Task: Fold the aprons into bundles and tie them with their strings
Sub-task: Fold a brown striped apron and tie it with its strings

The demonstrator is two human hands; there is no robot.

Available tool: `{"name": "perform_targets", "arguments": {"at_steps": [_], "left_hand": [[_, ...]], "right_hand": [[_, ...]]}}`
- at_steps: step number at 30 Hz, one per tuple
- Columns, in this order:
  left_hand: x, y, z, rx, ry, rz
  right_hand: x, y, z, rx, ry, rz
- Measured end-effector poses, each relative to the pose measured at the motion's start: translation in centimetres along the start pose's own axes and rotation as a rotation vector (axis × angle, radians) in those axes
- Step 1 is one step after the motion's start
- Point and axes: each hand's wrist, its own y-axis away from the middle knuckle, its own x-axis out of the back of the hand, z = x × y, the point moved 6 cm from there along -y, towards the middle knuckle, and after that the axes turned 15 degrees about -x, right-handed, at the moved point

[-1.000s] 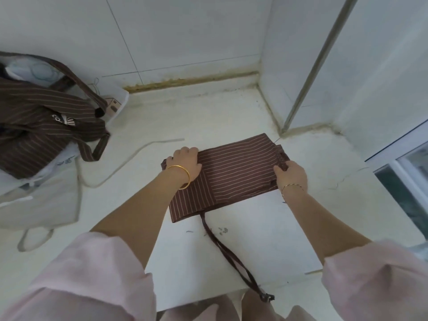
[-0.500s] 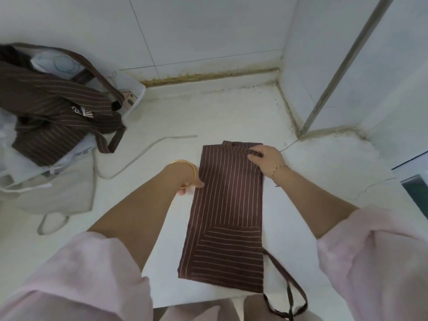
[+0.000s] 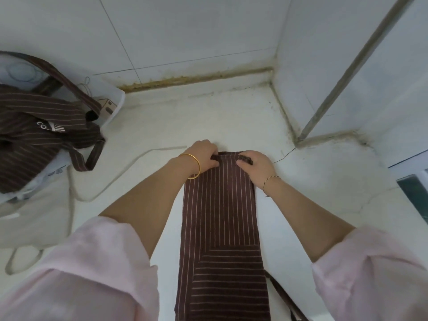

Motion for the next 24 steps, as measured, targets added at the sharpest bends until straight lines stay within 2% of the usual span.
{"name": "perform_targets", "arguments": {"at_steps": [5,10,13,15,18,21,24], "left_hand": [[0.3,-1.4,-1.2,0.006,0.062,-0.017],[0.3,-2.5,-1.8,0.025,0.007,0.076],[0.5,-3.3,-2.0,0.061,-0.103,0.128],[0.7,-3.8,-2.1,0.065,-0.188,0.157],[0.6,-4.7,-2.1,0.057,-0.307,0.189],[1.4,-4.6,-1.5,0.066,-0.45,0.33],[1.5,-3.7,0.7,-0.109,-0.5,0.528]], "right_hand": [[0.0,-2.0,0.4,-0.056,0.049,0.055],[0.1,-3.5,-0.2,-0.095,0.024,0.123],[1.1,-4.3,-0.9,-0.141,-0.106,0.165],[2.0,-3.8,-1.0,-0.165,-0.189,0.251],[2.4,-1.4,-1.3,-0.047,-0.017,0.39],[0.1,0.8,-1.2,0.143,0.227,0.255],[-1.5,1.5,-0.1,0.248,0.419,0.211]]}}
